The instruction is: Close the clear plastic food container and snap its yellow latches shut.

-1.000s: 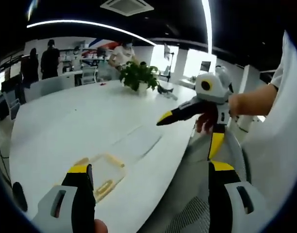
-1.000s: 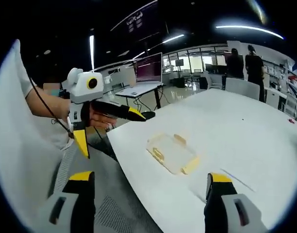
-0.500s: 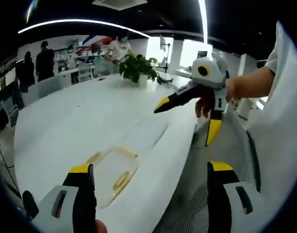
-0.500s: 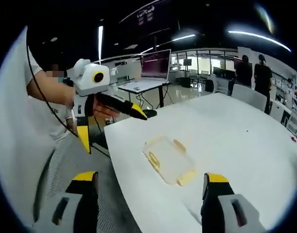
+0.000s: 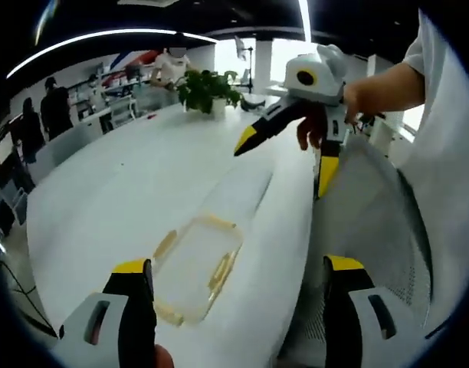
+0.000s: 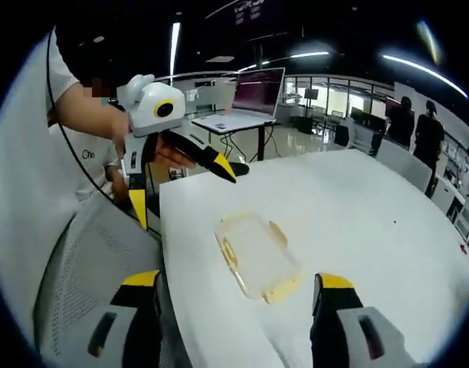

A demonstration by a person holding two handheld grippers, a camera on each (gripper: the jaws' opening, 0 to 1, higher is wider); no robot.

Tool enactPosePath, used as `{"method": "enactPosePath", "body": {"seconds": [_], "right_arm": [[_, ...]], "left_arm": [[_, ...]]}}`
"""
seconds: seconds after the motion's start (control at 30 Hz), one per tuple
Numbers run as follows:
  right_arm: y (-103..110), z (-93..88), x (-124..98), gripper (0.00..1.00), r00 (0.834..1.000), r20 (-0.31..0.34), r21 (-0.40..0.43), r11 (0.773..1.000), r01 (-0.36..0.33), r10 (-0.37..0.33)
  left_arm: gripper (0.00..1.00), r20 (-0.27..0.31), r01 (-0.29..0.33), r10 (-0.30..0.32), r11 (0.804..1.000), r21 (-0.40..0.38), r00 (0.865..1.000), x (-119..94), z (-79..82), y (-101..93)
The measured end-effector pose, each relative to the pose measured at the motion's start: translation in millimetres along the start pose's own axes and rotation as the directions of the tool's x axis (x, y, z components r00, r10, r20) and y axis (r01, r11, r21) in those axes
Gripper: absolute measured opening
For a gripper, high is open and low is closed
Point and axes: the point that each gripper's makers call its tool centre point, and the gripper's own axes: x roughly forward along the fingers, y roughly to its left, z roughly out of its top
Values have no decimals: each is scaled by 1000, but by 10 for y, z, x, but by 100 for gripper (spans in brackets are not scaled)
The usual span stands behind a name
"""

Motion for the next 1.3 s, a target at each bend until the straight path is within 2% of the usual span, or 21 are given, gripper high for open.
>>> {"method": "enactPosePath", "body": {"seconds": [0.07,0.3,0.5,0.6,0.77,0.87,0.97,1.07,1.17,1.3], "right_arm": [[-39,-39,37,77,999,-37,-37,999,-7,5],[-137,-44,194,75,997,-64,-68,997,-39,34],[-196,-132,322,75,992,-113,-72,995,-67,59],[-232,-182,367,74,989,-133,-87,994,-73,61],[-270,-249,421,73,985,-156,-90,992,-84,69],[-294,-313,447,72,979,-194,-146,984,-99,69],[-330,-336,492,69,975,-210,-159,981,-109,75],[-362,-342,524,71,972,-220,-144,983,-115,82],[-395,-369,558,67,970,-229,-175,977,-124,82],[-443,-432,614,66,961,-261,-173,975,-141,92]], "left_arm": [[89,-18,6,-6,1000,20,1000,0,-31,38],[86,-87,34,-26,996,83,996,10,-187,193],[81,-100,55,-46,994,94,994,51,-222,298],[80,-125,72,-55,989,132,991,81,-261,326],[78,-150,78,-58,989,128,987,126,-342,434],[77,-153,77,-57,989,123,987,150,-379,507],[76,-162,73,-54,991,115,985,189,-428,574],[78,-191,115,-90,986,124,977,212,-483,528],[78,-209,121,-90,983,136,974,227,-543,553],[76,-232,121,-87,984,134,969,242,-645,636]]}}
